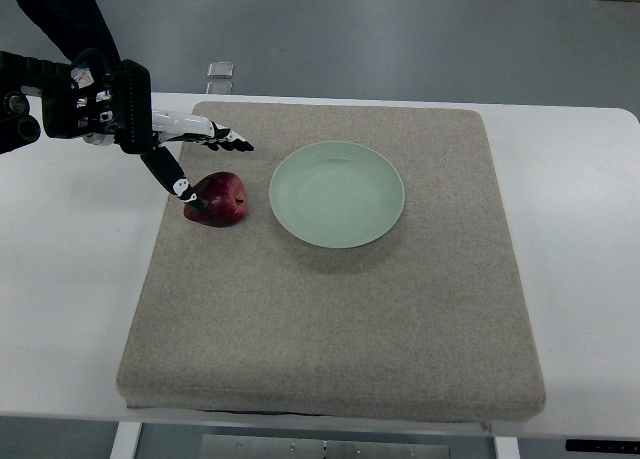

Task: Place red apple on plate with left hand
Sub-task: 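Close the left hand fingers around the red apple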

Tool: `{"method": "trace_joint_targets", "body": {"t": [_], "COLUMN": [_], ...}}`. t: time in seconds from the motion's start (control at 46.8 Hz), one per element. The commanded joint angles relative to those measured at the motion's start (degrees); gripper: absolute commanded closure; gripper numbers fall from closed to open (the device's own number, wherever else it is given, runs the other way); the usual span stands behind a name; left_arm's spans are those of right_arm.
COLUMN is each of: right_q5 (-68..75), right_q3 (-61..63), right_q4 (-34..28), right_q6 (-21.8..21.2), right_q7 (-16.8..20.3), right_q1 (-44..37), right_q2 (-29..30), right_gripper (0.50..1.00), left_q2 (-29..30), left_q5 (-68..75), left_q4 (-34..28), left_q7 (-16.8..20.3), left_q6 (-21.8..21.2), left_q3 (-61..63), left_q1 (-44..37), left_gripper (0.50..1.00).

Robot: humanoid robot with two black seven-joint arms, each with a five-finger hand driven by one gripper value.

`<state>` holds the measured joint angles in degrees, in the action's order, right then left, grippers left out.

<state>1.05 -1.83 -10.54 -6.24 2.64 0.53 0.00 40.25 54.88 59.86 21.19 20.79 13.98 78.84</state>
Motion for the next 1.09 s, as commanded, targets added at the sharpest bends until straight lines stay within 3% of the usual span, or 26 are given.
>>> {"method": "trace_joint_targets", "body": {"t": [0.0, 0.321, 0.641, 0.876, 1.068], "right_q5": [0.0, 0.0, 0.0, 0.0, 0.0], "right_q3": [-0.02, -0.02, -0.02, -0.02, -0.02], "right_q4": [0.0, 0.0, 0.0, 0.0, 0.0], "right_q6": [0.0, 0.0, 0.0, 0.0, 0.0], "right_q7": [0.0, 0.0, 0.0, 0.0, 0.0], "right_q1": [0.0, 0.0, 0.0, 0.0, 0.0], "right_q2": [0.0, 0.0, 0.0, 0.0, 0.0], "right_gripper": [0.57, 0.568, 0.568, 0.57, 0.57], "left_q2": [-0.26, -1.22, -2.02, -2.1, -2.1], "left_q5": [1.54, 3.92, 3.92, 3.92, 4.0], "left_q4": [0.0, -0.18, -0.27, -0.27, -0.79], "left_q7": [-0.01, -0.01, -0.01, -0.01, -0.27], "left_q6": [-1.28, -4.18, -4.45, -4.45, -5.67], "left_q3": [0.0, 0.08, 0.08, 0.08, 0.08], "left_q1": [-0.97, -3.43, -4.22, -4.84, -4.66], "left_gripper": [0.519, 0.519, 0.581, 0.587, 0.767]}}
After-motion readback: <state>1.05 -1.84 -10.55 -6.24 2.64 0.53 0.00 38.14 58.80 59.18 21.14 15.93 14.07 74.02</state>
